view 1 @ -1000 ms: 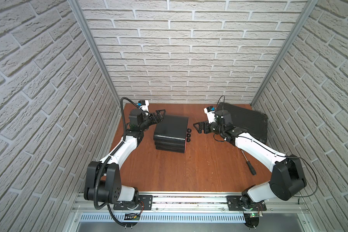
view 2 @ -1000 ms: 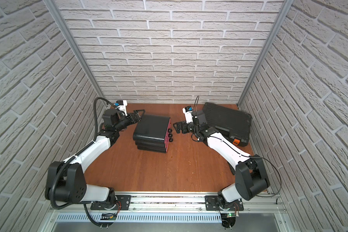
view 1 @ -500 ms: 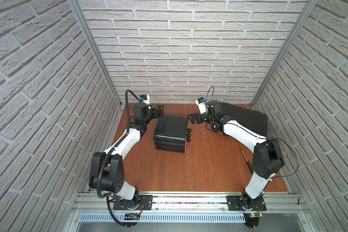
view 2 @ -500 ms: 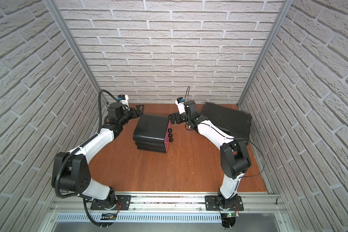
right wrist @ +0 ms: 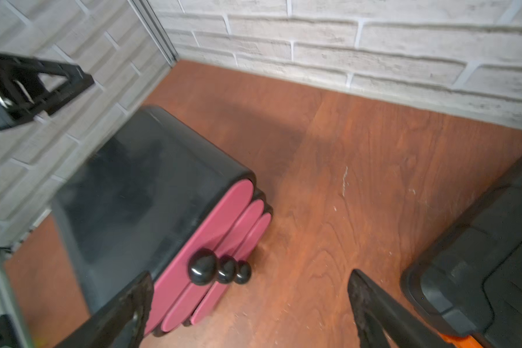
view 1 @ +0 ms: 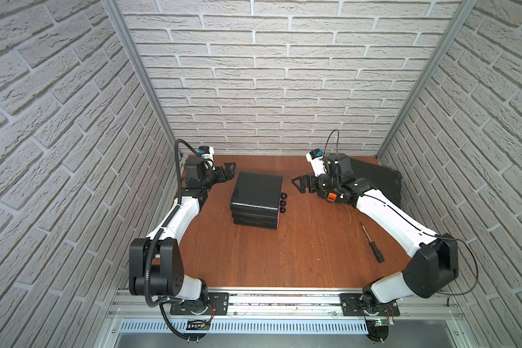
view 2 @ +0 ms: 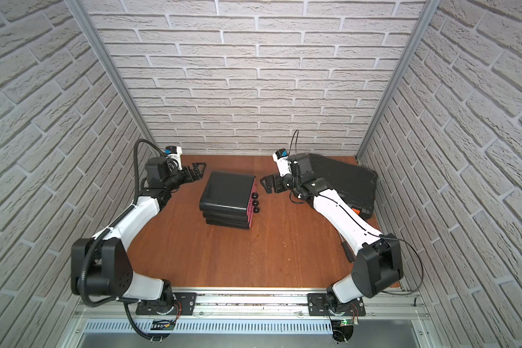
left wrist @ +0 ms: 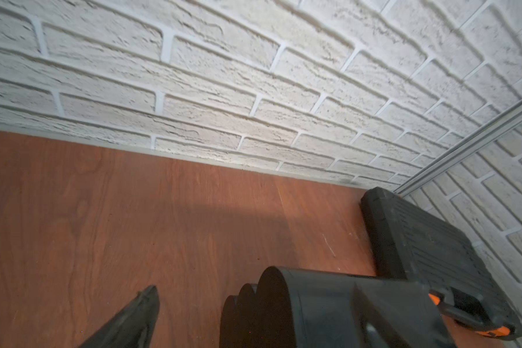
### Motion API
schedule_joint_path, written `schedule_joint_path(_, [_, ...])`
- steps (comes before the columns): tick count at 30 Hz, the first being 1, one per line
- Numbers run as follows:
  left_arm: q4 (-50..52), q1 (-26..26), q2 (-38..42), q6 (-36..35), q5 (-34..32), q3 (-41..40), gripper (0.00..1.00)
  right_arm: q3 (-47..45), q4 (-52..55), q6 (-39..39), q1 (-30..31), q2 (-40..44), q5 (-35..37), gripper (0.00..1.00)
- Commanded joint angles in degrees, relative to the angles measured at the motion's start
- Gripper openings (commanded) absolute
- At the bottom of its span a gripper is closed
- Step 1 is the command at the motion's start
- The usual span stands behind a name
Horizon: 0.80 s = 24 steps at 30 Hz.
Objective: Take the sponge out of the drawer
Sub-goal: Open the drawer in the storage box.
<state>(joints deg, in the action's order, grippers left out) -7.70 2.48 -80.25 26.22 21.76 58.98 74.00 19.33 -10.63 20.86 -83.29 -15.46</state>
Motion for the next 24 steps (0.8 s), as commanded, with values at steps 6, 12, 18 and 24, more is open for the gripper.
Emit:
schedule_joint_path(6, [-0.9,2.4,5.1,4.7,6.8,-3.1,0.98,-15.8,-9.7,-11.7,0.1,8.8,-8.6,1.00])
schedule_joint_path(12, [-2.0,4.5,6.7,5.0,4.7,-7.8,0.98,-23.8,-17.9,-15.4,0.4,12.0,-12.9,0.99])
schedule_joint_path(18, [0.3,8.2,11.4,4.0,0.6,-12.8,0.98,-26.8,-25.5,-18.3,0.4,7.9,-18.2,0.95])
schedule_joint_path(24, [3.7,13.8,16.8,2.8,-5.5,-15.5,0.96,-28.7,-37.8,-24.8,0.4,1.6,-23.5,0.88])
